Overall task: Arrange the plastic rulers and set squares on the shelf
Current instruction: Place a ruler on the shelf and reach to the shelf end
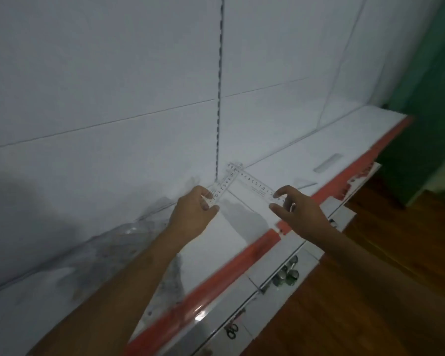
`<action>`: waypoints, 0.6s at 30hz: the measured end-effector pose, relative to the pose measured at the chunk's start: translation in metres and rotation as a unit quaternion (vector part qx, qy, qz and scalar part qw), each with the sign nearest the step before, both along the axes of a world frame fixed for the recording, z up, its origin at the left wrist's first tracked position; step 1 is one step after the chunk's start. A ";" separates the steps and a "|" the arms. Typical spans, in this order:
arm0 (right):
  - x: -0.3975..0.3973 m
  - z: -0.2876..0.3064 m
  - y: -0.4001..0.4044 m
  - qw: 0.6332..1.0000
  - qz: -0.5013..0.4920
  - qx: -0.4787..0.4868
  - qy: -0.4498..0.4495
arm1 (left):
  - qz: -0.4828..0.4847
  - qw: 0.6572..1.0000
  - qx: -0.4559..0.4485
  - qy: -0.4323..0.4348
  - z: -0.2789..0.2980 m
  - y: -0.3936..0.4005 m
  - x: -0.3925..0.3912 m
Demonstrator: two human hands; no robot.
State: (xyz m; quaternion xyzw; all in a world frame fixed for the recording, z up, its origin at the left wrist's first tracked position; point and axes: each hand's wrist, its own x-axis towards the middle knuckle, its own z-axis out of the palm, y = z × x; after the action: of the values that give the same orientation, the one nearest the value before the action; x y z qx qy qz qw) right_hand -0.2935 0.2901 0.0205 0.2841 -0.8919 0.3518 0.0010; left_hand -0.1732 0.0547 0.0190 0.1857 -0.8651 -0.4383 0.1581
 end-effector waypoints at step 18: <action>-0.128 0.022 0.355 0.969 -0.245 -0.014 0.023 | -0.166 0.980 -0.107 0.028 0.027 0.337 -0.242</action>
State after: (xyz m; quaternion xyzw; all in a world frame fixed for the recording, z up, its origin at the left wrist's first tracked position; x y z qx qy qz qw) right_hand -0.4220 0.6447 0.0429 0.0647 -0.9289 0.3469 0.1122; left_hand -0.4153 0.3919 0.0460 0.0090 -0.9211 -0.3681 0.1263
